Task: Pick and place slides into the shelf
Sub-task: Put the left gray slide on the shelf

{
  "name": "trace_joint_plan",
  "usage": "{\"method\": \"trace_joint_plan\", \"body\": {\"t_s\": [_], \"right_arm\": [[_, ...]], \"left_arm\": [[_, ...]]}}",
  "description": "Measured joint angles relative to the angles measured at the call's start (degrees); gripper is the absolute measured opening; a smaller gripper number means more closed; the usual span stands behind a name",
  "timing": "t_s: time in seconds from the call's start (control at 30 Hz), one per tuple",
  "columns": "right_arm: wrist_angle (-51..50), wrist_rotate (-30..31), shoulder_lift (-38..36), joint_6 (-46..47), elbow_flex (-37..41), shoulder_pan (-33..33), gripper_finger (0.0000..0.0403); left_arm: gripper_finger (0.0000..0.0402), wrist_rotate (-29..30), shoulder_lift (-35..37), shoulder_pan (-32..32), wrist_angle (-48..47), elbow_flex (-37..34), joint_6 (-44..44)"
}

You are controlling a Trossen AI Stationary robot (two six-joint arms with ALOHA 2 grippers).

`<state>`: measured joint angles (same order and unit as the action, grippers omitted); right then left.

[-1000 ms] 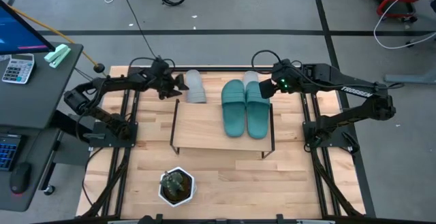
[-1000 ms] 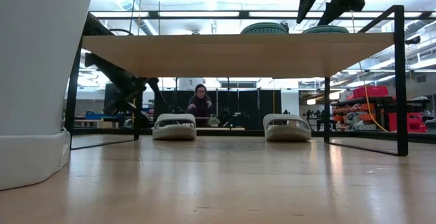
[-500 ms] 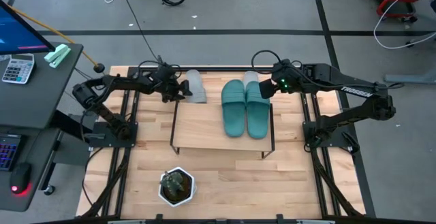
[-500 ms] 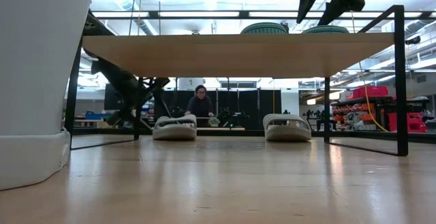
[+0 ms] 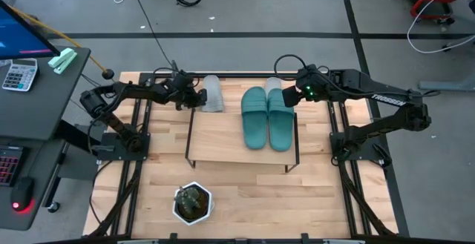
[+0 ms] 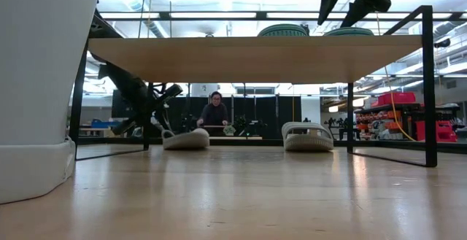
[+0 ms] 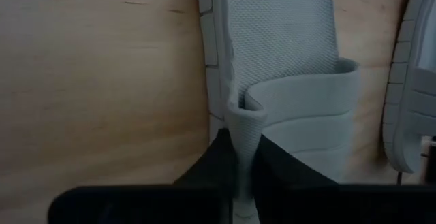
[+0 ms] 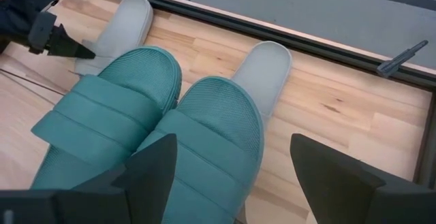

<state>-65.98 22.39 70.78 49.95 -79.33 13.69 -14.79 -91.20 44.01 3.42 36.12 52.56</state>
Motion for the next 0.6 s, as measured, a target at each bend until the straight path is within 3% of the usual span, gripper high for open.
{"method": "trace_joint_plan", "body": {"t_s": [0.6], "right_arm": [[0.0,0.2,0.0,0.0,0.0,0.0,0.0293]], "left_arm": [[0.0027,-0.7,6.7,0.1,2.5,-0.1,1.0]]}}
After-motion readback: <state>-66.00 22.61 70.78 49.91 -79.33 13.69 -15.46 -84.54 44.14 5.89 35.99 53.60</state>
